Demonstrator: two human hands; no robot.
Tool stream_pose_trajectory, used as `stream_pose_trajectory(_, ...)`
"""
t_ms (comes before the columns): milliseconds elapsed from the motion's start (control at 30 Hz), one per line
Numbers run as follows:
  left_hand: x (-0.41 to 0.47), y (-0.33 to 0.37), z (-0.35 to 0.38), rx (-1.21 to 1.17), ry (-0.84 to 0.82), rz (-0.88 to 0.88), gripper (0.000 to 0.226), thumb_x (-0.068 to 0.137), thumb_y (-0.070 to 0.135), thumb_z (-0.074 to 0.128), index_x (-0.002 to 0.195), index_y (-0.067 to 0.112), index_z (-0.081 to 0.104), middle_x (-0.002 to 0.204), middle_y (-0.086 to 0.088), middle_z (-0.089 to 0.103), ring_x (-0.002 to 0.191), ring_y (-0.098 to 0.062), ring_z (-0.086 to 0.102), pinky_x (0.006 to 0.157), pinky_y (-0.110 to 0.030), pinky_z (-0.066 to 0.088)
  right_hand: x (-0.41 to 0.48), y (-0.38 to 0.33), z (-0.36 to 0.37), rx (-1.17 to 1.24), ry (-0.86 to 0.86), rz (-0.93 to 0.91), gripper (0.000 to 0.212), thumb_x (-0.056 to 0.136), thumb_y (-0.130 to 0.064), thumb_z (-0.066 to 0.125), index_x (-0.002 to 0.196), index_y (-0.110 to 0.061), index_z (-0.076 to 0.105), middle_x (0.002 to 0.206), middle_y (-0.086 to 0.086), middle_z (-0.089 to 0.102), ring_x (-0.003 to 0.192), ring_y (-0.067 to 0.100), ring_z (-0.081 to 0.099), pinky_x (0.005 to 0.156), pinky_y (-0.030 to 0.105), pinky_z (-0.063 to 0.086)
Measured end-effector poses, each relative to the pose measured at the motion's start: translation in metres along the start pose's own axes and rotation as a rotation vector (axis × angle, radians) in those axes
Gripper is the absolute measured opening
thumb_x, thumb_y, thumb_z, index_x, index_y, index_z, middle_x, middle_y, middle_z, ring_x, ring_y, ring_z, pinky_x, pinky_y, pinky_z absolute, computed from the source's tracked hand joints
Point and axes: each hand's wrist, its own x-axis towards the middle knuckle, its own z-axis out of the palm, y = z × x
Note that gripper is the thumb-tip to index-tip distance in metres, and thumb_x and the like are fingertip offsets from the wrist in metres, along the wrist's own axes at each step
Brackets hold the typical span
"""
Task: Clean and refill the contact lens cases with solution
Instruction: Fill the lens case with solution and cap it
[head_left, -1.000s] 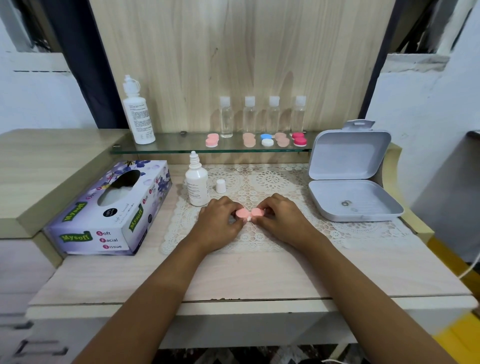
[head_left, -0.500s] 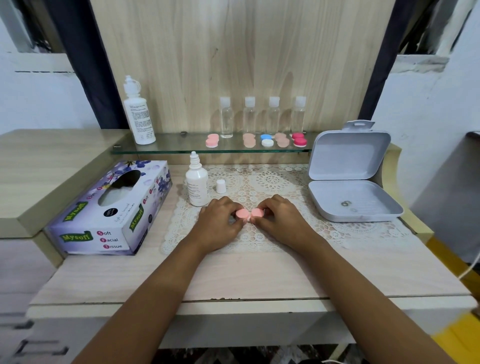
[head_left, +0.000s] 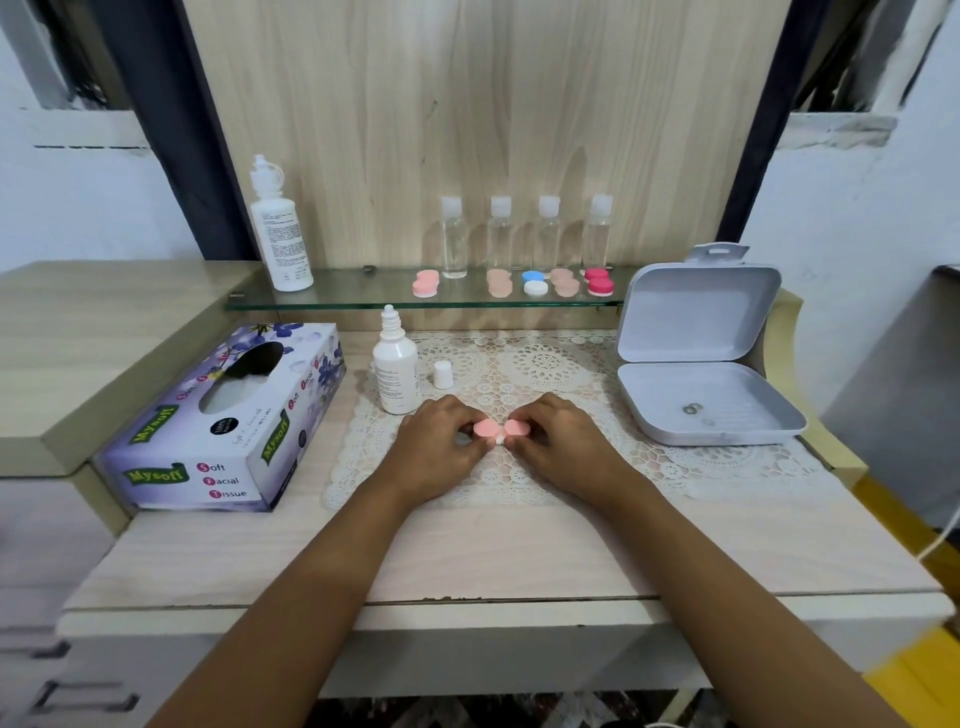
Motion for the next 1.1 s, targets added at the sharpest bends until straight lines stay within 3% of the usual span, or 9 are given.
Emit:
stream_pose_trajectory(233,-0.001,0.001,0.0,0.05,-0.037,-0.021,0.029,0.088,0.034,0.057,0.114,0.026,0.064,0.099,0.002,0.055,0.102,-0.02,0.049,0.092,-0.035,0.039,-0.003,0.0,-0.003,0.019,0.018,-0.007,0.023,0.085,-0.028,0.063,0.106,-0.019,0.066,0.094,-0.004,0.053,0.096,0.017,0.052,0.088,0.033,0.041)
stream_pose_trajectory(400,-0.001,0.002,-0.002,0.057,-0.066,-0.065,0.047,0.089,0.034,0.053,0.135,0.025,0.047,0.108,0.001,0.054,0.111,-0.021,0.046,0.098,-0.037,0.035,-0.003,0.002,-0.001,0.005,0.023,-0.021,0.026,0.085,-0.029,0.063,0.111,-0.023,0.065,0.091,-0.007,0.05,0.097,0.019,0.05,0.086,0.032,0.041)
stream_pose_trajectory(500,0.001,0.001,-0.003,0.016,-0.074,-0.04,0.031,0.089,0.029,0.057,0.12,0.027,0.06,0.097,0.005,0.052,0.103,-0.018,0.049,0.094,-0.036,0.039,-0.005,0.002,0.0,-0.005,0.053,-0.033,0.03,0.085,-0.028,0.064,0.114,-0.021,0.064,0.093,-0.005,0.051,0.099,0.022,0.05,0.083,0.025,0.037)
stream_pose_trajectory(600,0.002,0.001,-0.007,-0.024,-0.071,-0.042,0.023,0.088,0.026,0.06,0.109,0.021,0.065,0.097,0.002,0.056,0.096,-0.014,0.052,0.08,-0.022,0.037,-0.005,0.003,0.0,-0.061,0.044,-0.029,0.047,0.086,-0.029,0.062,0.129,-0.013,0.053,0.117,0.006,0.056,0.114,0.026,0.047,0.092,0.024,0.033)
stream_pose_trajectory(667,0.002,0.002,-0.01,-0.026,-0.039,-0.066,0.021,0.087,0.024,0.061,0.107,0.016,0.065,0.096,0.003,0.054,0.092,-0.011,0.052,0.072,-0.016,0.032,-0.005,0.003,0.0,-0.113,0.016,-0.007,0.056,0.089,-0.035,0.058,0.136,-0.008,0.043,0.133,0.008,0.049,0.125,0.025,0.041,0.1,0.025,0.03)
stream_pose_trajectory(767,0.004,0.005,-0.014,-0.063,0.03,-0.132,0.02,0.087,0.023,0.061,0.104,0.012,0.065,0.096,0.003,0.056,0.086,-0.01,0.053,0.071,-0.019,0.036,-0.005,0.003,0.001,-0.203,-0.026,-0.008,0.056,0.093,-0.041,0.046,0.135,-0.006,0.041,0.139,0.009,0.044,0.13,0.026,0.036,0.106,0.029,0.027)
stream_pose_trajectory(900,0.014,0.016,-0.023,-0.112,0.175,-0.204,0.023,0.087,0.026,0.061,0.103,0.009,0.063,0.098,-0.003,0.061,0.086,-0.016,0.056,0.073,-0.028,0.044,-0.003,0.004,0.005,-0.278,-0.076,-0.032,0.077,0.078,-0.06,0.01,0.119,-0.008,0.05,0.135,0.008,0.046,0.127,0.021,0.037,0.106,0.035,0.027)
stream_pose_trajectory(1100,0.05,0.047,-0.028,-0.12,0.42,-0.238,0.024,0.089,0.024,0.057,0.103,0.004,0.061,0.103,-0.01,0.06,0.091,-0.022,0.055,0.072,-0.028,0.039,-0.002,0.009,0.009,-0.278,-0.034,-0.044,0.073,0.076,-0.058,0.009,0.107,-0.008,0.053,0.127,0.009,0.051,0.122,0.024,0.042,0.102,0.036,0.031)
